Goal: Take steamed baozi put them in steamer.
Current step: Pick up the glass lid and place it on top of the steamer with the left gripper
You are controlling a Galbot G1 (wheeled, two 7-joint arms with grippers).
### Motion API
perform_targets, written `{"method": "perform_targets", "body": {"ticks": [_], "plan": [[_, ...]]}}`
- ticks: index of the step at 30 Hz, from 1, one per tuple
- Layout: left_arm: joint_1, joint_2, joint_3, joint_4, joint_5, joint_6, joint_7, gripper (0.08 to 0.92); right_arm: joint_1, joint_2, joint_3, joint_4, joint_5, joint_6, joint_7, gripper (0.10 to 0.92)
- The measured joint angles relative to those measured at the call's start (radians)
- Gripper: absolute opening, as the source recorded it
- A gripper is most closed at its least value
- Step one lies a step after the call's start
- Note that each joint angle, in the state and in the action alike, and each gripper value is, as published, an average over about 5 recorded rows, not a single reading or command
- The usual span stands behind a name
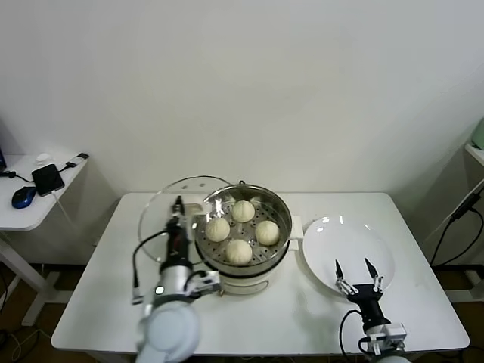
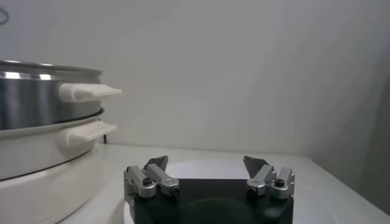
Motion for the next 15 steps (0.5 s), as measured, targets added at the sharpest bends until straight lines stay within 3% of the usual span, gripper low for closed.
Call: {"method": "perform_targets", "body": {"ticks": [15], "plan": [[-0.122, -0.127, 0.175, 0.164, 0.099, 0.078, 0.048, 0.133, -0.009, 0.018, 0.023, -0.015, -0.005, 0.024, -0.006, 0.823]]}}
